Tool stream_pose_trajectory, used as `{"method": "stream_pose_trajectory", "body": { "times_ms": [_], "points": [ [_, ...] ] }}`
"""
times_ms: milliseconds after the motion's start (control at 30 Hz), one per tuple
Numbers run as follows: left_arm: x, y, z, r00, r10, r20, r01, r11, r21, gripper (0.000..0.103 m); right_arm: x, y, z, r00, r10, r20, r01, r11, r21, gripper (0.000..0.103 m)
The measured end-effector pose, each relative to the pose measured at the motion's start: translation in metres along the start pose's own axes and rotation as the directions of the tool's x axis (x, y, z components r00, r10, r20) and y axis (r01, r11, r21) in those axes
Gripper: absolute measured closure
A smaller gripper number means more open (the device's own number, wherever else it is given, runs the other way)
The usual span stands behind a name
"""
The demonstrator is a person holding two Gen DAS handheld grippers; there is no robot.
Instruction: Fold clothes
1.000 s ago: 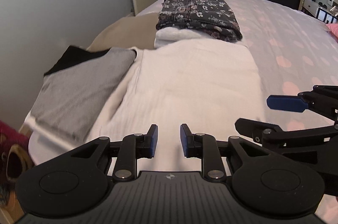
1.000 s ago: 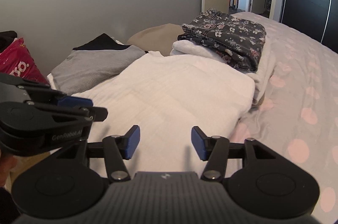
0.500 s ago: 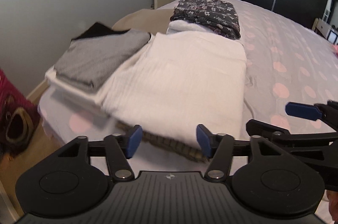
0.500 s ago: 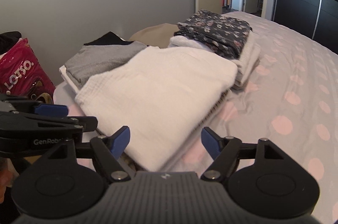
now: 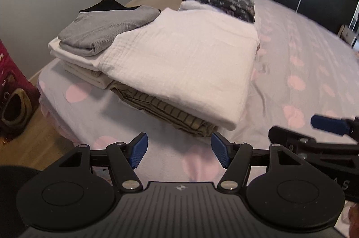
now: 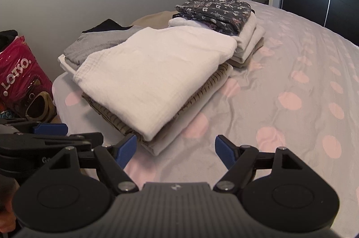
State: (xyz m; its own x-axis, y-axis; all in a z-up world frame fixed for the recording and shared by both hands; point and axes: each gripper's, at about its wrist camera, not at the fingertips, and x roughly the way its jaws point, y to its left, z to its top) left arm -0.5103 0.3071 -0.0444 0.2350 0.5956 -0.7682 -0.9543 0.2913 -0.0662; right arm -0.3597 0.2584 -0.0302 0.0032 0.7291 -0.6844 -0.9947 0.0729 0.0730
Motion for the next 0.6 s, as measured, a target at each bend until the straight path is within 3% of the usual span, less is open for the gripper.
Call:
{"method": "stream_pose_trajectory", "body": {
  "times_ms": [600],
  "points": [
    [-0.016, -0.015, -0.006, 0.995, 0.059, 0.086, -0.061, 0.998, 0.022, 0.041, -0.014, -0.006, -0.008, 1.000, -0.005, 0.024, 0.005, 1.000, -0.005, 0.024]
  ]
}}
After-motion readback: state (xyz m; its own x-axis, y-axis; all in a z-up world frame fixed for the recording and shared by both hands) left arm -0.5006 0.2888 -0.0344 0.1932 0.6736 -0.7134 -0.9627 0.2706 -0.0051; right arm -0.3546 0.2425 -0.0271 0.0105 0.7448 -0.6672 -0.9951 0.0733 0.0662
